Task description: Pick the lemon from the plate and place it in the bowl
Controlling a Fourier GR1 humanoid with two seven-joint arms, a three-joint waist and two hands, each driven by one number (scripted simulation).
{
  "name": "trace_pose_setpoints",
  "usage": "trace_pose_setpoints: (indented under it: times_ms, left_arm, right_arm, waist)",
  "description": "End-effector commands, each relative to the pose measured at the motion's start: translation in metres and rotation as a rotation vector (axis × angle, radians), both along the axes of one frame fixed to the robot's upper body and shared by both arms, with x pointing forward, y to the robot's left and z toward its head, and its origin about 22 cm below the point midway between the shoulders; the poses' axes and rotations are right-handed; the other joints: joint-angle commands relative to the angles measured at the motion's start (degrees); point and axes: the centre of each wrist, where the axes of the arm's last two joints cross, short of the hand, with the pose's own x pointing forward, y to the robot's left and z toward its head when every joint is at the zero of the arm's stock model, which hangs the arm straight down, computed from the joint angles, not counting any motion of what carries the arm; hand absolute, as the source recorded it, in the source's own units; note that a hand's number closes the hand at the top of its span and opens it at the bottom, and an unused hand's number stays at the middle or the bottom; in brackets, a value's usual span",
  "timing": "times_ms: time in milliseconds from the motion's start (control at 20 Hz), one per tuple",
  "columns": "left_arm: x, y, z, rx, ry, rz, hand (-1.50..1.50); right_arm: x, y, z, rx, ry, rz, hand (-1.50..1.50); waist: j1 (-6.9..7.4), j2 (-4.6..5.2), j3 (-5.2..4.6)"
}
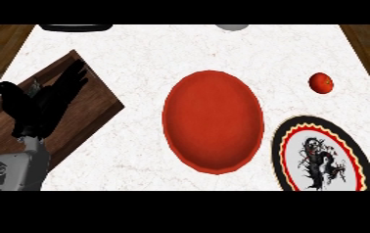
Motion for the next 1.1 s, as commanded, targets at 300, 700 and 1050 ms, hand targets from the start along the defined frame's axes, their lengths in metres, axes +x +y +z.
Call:
trace_pose_setpoints:
  times_ms: [300,700,1050]
  left_arm:
    - [0.002,-0.008,0.001,-0.014,-0.017,-0.030,0.00]
    - [0.013,-0.018,0.010,-0.005,-0.025,-0.048,0.00]
    - [0.012,-0.025,0.012,0.002,-0.035,-0.075,0.00]
  right_arm:
    - [0.021,0.001,0.027,0.097,-0.230,-0.140,1.50]
    - [0.057,0.002,0.016,0.084,-0.250,-0.224,1.50]
    - [0.127,-0.003,0.009,0.129,-0.247,-0.280,1.50]
  waist:
    - [2.04,0.88,0.09]
    - [2.92,1.53,0.27]
    - [4.13,1.49,0.48]
